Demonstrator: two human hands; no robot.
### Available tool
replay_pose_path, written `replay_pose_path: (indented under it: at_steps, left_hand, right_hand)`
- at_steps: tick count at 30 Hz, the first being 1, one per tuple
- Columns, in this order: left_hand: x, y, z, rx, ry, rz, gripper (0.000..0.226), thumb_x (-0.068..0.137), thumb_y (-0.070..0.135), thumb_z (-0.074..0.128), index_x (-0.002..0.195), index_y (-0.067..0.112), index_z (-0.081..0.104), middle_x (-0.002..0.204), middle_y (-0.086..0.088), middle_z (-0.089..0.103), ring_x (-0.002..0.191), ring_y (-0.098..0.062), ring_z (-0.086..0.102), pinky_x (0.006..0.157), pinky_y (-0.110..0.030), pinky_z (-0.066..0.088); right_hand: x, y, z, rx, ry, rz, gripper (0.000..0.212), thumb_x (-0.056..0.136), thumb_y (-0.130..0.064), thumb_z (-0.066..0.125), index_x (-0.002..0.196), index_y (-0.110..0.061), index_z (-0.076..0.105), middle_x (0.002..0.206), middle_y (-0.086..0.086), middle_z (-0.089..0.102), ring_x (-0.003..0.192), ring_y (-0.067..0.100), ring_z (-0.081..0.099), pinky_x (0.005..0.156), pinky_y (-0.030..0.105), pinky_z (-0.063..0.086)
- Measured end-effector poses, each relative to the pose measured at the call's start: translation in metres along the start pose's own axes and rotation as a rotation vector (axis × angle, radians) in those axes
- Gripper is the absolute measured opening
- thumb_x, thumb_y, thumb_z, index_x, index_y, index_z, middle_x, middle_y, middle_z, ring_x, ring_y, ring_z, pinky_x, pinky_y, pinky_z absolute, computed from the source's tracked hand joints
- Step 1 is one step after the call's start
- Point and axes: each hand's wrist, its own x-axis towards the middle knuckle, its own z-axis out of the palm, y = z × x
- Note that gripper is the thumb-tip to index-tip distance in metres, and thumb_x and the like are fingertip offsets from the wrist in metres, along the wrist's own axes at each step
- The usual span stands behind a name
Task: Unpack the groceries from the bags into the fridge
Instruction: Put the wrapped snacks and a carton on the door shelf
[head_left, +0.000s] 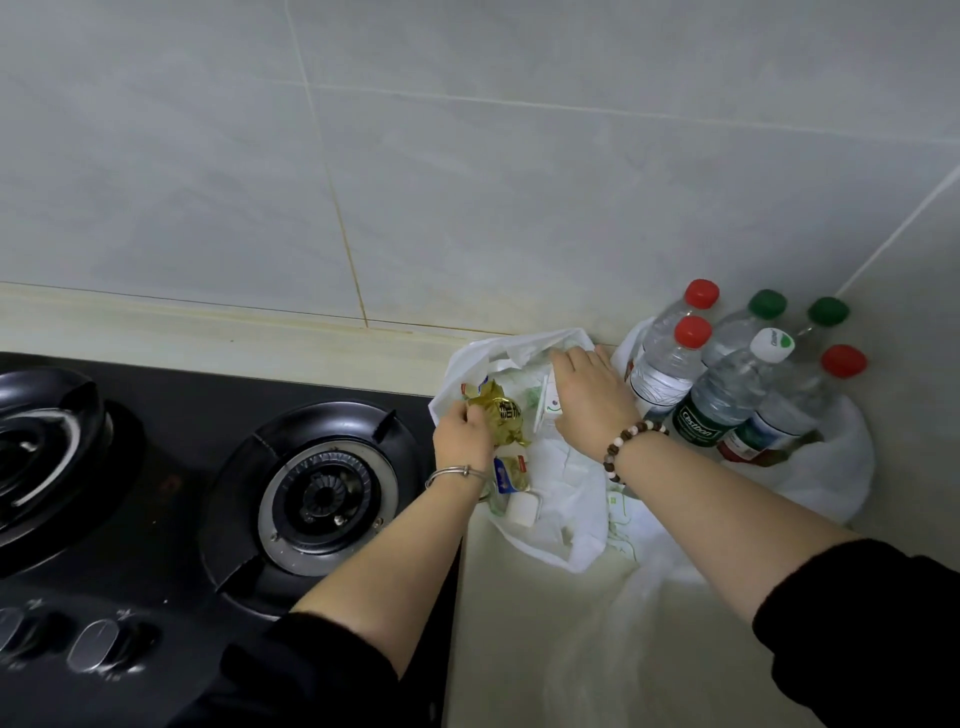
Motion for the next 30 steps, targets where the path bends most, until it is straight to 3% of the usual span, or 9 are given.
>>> replay_pose_path:
  at_steps: [3, 9, 11, 12, 15, 19, 22, 27, 30]
  left_hand:
    - [-0.01, 0.007, -0.013, -0.047, 0.026, 0.042, 0.033, 0.092, 0.007, 0.037, 0.061, 0.013, 0.028, 0.059, -0.001, 0.031, 0.054, -0.014, 0.026, 0.047, -0.024, 0.024]
    - [-0.051, 0.017, -0.045, -0.162, 0.107, 0.059, 0.026, 0.089, 0.01, 0.039, 0.064, 0.013, 0.035, 0.064, -0.003, 0.039, 0.061, -0.016, 0.038, 0.058, -0.016, 0.044]
    - [-0.068, 0.016, -0.064, -0.21, 0.145, 0.054, 0.018, 0.083, 0.02, 0.04, 0.067, 0.012, 0.04, 0.07, -0.009, 0.046, 0.067, -0.02, 0.046, 0.072, -0.034, 0.053]
    - [-0.077, 0.014, -0.075, -0.199, 0.171, 0.047, 0.019, 0.085, 0.02, 0.04, 0.068, 0.011, 0.041, 0.071, -0.01, 0.047, 0.067, -0.021, 0.046, 0.07, -0.032, 0.049]
    - [-0.115, 0.004, -0.113, -0.205, 0.29, 0.026, 0.022, 0.088, 0.019, 0.041, 0.069, 0.008, 0.043, 0.077, -0.013, 0.051, 0.073, -0.028, 0.049, 0.071, -0.029, 0.042]
    - [-0.172, -0.026, -0.17, -0.227, 0.441, -0.035, 0.021, 0.082, 0.028, 0.041, 0.07, 0.012, 0.045, 0.074, -0.007, 0.05, 0.081, -0.034, 0.057, 0.082, -0.055, 0.052]
    - [-0.222, -0.049, -0.216, -0.292, 0.57, -0.091, 0.021, 0.074, 0.035, 0.04, 0.068, 0.016, 0.046, 0.079, -0.008, 0.053, 0.097, -0.04, 0.06, 0.083, -0.056, 0.052]
    - [-0.327, -0.069, -0.287, -0.276, 0.793, -0.15, 0.018, 0.082, 0.025, 0.04, 0.074, 0.014, 0.052, 0.09, -0.019, 0.062, 0.091, -0.037, 0.062, 0.08, -0.053, 0.055]
    - [-0.388, -0.088, -0.325, -0.264, 0.95, -0.194, 0.02, 0.09, 0.017, 0.04, 0.073, 0.015, 0.052, 0.08, -0.01, 0.057, 0.082, -0.028, 0.06, 0.079, -0.048, 0.056]
  right_hand:
    - [-0.011, -0.009, -0.018, 0.106, 0.009, 0.038, 0.056, 0.081, -0.013, 0.065, 0.13, -0.008, 0.04, 0.126, 0.008, 0.042, 0.117, 0.022, 0.041, 0.093, 0.026, 0.036]
    - [-0.036, -0.031, -0.06, 0.263, 0.032, 0.036, 0.059, 0.075, -0.027, 0.072, 0.124, -0.007, 0.047, 0.122, 0.011, 0.04, 0.105, 0.026, 0.05, 0.086, 0.029, 0.043]
    - [-0.046, -0.042, -0.072, 0.381, 0.018, 0.019, 0.065, 0.073, -0.023, 0.073, 0.129, -0.011, 0.043, 0.123, 0.011, 0.038, 0.1, 0.027, 0.054, 0.08, 0.029, 0.046]
    - [-0.052, -0.049, -0.077, 0.431, 0.013, -0.003, 0.067, 0.072, -0.022, 0.074, 0.13, -0.013, 0.042, 0.122, 0.01, 0.04, 0.097, 0.028, 0.055, 0.077, 0.028, 0.046]
    - [-0.071, -0.079, -0.086, 0.508, 0.015, -0.114, 0.063, 0.07, -0.024, 0.074, 0.125, -0.016, 0.043, 0.113, 0.011, 0.05, 0.093, 0.03, 0.056, 0.072, 0.03, 0.046]
    - [-0.105, -0.14, -0.096, 0.587, 0.023, -0.264, 0.059, 0.073, -0.03, 0.071, 0.123, -0.016, 0.044, 0.113, 0.009, 0.052, 0.1, 0.03, 0.055, 0.072, 0.028, 0.039]
    - [-0.135, -0.19, -0.104, 0.631, 0.014, -0.377, 0.055, 0.073, -0.032, 0.069, 0.121, -0.015, 0.046, 0.116, 0.006, 0.054, 0.104, 0.029, 0.056, 0.074, 0.027, 0.039]
    - [-0.194, -0.274, -0.121, 0.718, -0.052, -0.627, 0.053, 0.074, -0.035, 0.066, 0.12, -0.016, 0.047, 0.116, 0.003, 0.054, 0.099, 0.025, 0.057, 0.078, 0.031, 0.045]
    - [-0.238, -0.324, -0.136, 0.744, -0.058, -0.808, 0.054, 0.076, -0.04, 0.064, 0.125, -0.021, 0.048, 0.114, 0.0, 0.053, 0.096, 0.022, 0.057, 0.077, 0.031, 0.046]
